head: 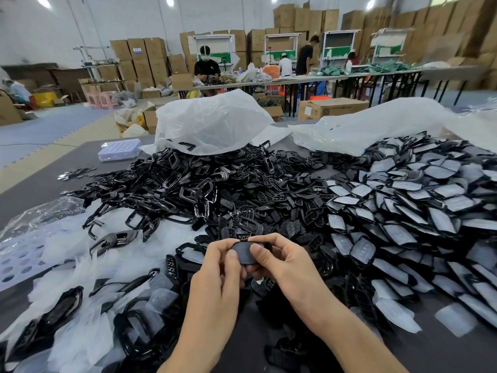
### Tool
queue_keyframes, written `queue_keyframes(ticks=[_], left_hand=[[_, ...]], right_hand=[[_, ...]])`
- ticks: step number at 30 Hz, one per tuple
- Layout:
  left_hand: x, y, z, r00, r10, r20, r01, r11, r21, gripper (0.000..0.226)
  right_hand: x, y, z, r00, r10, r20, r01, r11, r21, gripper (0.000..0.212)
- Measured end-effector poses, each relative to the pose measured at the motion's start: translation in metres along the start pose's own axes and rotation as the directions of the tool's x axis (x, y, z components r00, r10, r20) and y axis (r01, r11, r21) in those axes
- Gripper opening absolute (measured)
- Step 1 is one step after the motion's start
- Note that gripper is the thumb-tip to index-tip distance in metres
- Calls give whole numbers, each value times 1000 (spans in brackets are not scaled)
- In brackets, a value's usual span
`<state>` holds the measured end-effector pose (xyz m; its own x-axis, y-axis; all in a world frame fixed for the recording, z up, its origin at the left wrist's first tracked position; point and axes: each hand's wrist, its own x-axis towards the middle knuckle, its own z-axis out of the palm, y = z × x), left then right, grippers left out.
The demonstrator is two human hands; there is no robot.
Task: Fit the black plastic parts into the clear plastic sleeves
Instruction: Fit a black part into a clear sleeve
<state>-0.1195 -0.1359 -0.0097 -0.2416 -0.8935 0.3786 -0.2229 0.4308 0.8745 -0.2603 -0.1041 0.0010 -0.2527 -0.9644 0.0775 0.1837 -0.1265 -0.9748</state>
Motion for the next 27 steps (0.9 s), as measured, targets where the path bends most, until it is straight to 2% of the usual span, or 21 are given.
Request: queue_keyframes(ticks=[4, 8, 18, 27], left_hand=[[0, 0, -2, 998, 21, 65, -20, 1000, -16, 23], [1, 0, -4, 997, 45, 67, -44, 999, -14, 23], [1, 0, 0, 988, 80, 135, -99, 985, 143, 29], [2, -8, -3, 983, 85, 163, -109, 983, 147, 32]], right_hand=[[0, -1, -2, 1000, -16, 18, 17, 999, -40, 7], [0, 1, -3, 999, -17, 28, 19, 997, -69, 9], [1, 3, -6, 999, -45, -4, 44, 987, -153, 10], [-2, 1, -9, 999, -25, 44, 35, 970, -241, 6]])
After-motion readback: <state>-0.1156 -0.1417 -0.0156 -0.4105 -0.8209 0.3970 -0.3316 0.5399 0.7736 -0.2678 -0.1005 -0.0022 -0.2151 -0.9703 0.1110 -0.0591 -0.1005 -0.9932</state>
